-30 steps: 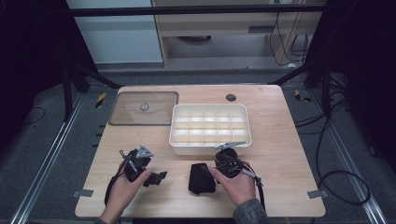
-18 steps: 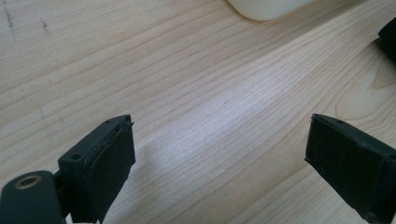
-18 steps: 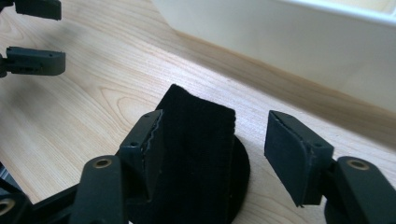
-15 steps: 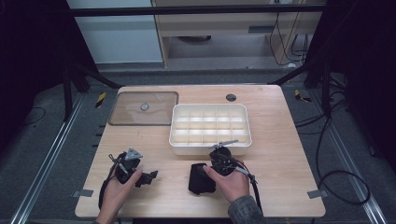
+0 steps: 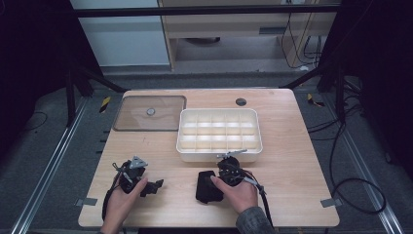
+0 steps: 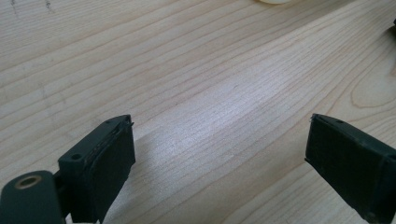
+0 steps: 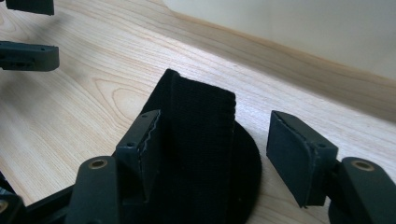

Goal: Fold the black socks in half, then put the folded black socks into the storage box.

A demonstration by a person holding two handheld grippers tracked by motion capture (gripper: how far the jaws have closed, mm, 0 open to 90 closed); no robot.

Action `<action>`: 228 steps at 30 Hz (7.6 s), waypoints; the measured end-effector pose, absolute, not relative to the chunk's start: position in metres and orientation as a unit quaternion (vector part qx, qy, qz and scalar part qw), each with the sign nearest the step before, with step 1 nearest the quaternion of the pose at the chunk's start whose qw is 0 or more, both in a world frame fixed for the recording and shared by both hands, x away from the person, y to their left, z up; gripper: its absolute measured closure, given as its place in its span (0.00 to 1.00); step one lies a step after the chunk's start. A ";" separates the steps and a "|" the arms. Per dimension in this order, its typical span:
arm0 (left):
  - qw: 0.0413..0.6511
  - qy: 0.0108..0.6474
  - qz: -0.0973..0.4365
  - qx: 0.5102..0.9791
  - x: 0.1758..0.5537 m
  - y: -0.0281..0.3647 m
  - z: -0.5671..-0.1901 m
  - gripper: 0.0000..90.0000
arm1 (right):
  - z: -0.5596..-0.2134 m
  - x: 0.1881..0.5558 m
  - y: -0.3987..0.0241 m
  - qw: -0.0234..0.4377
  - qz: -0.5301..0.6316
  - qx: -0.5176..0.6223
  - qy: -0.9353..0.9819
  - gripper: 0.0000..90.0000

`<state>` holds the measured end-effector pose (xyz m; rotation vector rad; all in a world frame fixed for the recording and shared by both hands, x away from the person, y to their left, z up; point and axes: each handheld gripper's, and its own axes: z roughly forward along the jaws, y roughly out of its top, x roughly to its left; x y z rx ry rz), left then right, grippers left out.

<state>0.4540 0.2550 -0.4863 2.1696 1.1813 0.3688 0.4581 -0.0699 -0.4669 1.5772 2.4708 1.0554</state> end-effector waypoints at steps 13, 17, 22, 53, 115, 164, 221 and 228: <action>0.319 0.453 0.139 0.821 0.455 0.257 -0.487 0.09 | -0.477 0.457 -0.064 0.001 0.337 0.511 0.790 0.41; 0.318 0.455 0.140 0.820 0.455 0.258 -0.487 0.09 | -0.479 0.456 -0.062 0.000 0.338 0.513 0.789 0.41; 0.316 0.456 0.140 0.820 0.456 0.260 -0.486 0.09 | -0.480 0.456 -0.059 0.000 0.337 0.517 0.787 0.42; 0.319 0.460 0.136 0.818 0.457 0.263 -0.487 0.10 | -0.480 0.453 -0.054 -0.024 0.347 0.504 0.790 0.70; 0.326 0.499 0.168 0.786 0.462 0.297 -0.492 0.06 | -0.343 0.473 -0.180 0.167 0.381 0.491 0.766 0.87; 0.319 0.478 0.207 0.792 0.461 0.296 -0.508 0.00 | -0.341 0.524 -0.187 0.213 0.331 0.483 0.782 0.86; 0.321 0.477 0.205 0.792 0.461 0.296 -0.508 0.00 | -0.377 0.544 -0.163 0.239 0.268 0.461 0.812 0.85; 0.321 0.476 0.206 0.793 0.461 0.296 -0.508 0.00 | -0.386 0.550 -0.163 0.236 0.257 0.467 0.812 0.85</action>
